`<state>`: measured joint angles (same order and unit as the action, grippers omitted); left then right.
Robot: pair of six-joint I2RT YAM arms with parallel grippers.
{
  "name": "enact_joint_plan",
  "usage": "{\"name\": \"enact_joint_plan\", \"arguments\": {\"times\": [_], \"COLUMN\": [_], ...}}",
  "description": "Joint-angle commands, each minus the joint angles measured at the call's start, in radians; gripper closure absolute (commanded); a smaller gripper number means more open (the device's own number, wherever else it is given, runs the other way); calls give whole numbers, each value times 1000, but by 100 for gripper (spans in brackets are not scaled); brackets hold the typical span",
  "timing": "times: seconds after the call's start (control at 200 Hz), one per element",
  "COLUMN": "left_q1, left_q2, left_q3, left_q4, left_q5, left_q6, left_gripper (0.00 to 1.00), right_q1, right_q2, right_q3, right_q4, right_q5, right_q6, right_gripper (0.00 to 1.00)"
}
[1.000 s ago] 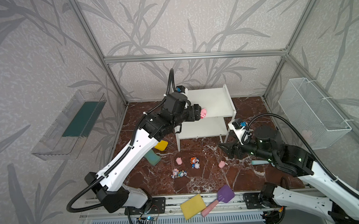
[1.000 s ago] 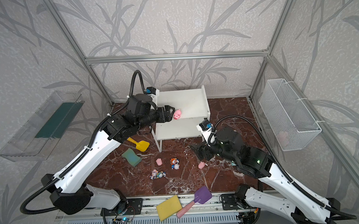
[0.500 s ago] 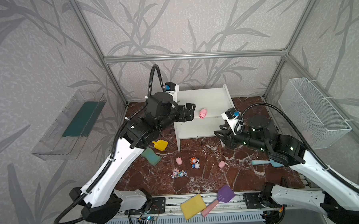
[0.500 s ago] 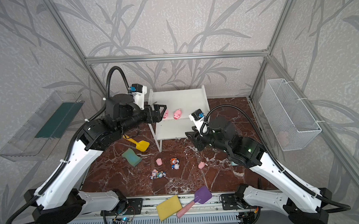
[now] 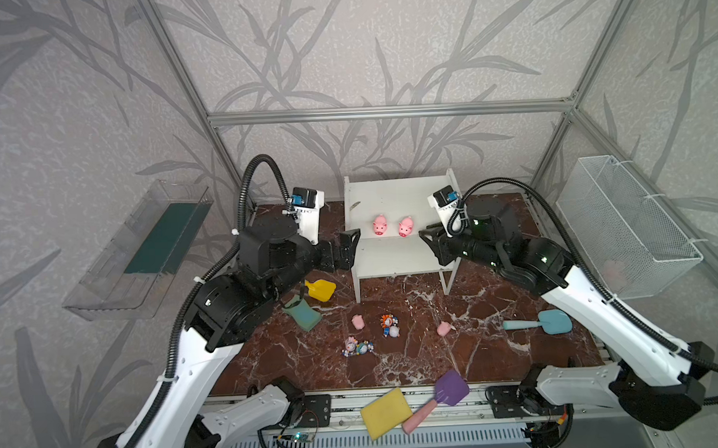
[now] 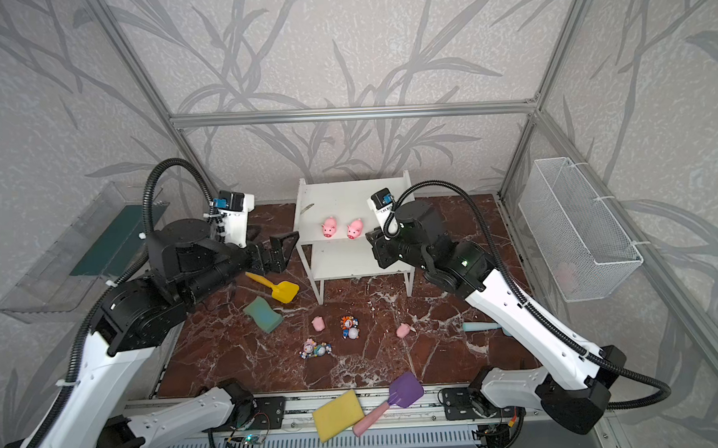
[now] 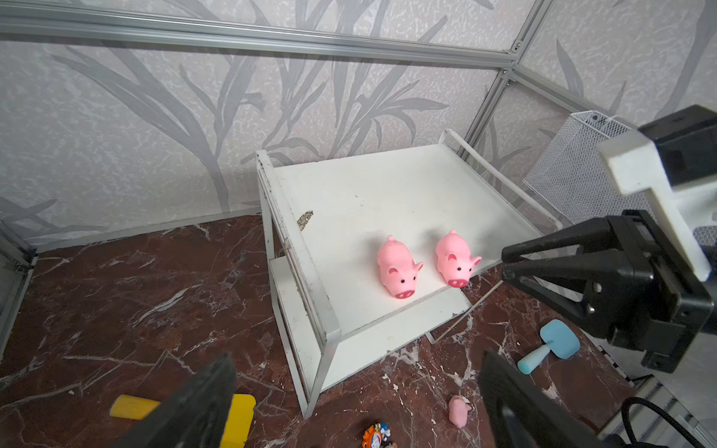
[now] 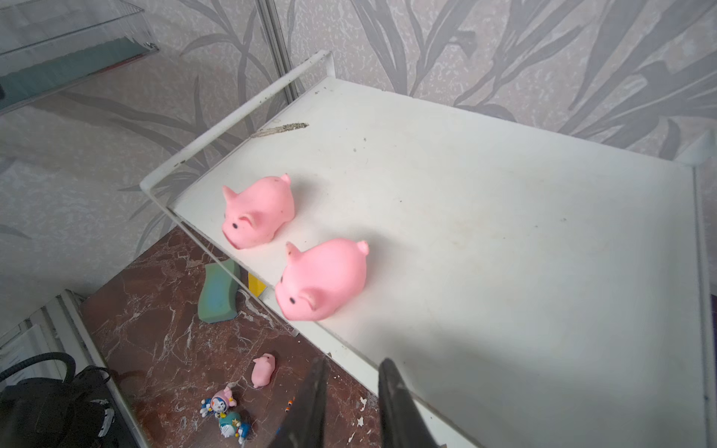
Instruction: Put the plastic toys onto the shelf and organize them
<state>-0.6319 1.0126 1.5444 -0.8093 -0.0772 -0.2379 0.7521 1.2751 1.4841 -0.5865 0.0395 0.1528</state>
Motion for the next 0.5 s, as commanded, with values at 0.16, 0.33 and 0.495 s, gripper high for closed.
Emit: {"name": "enact_joint_plan", "arguments": {"times": [0.16, 0.33, 0.495], "left_q1": [20, 27, 36], "left_q2": [-64, -80, -92], "left_q3": [-74, -111, -142], "left_q4": [18, 35, 40], "left_q5": [2, 7, 13], "left_q6": [63, 68, 67], "left_gripper": [1, 1, 1], "right_q1": [-19, -20, -19], "right_q2": [54, 90, 123], "right_q3": [52, 79, 100], "right_q4": [-5, -3, -1], "right_q5": [-26, -41, -49], "right_q6": [1, -1, -1], "right_gripper": [76, 76, 76]}}
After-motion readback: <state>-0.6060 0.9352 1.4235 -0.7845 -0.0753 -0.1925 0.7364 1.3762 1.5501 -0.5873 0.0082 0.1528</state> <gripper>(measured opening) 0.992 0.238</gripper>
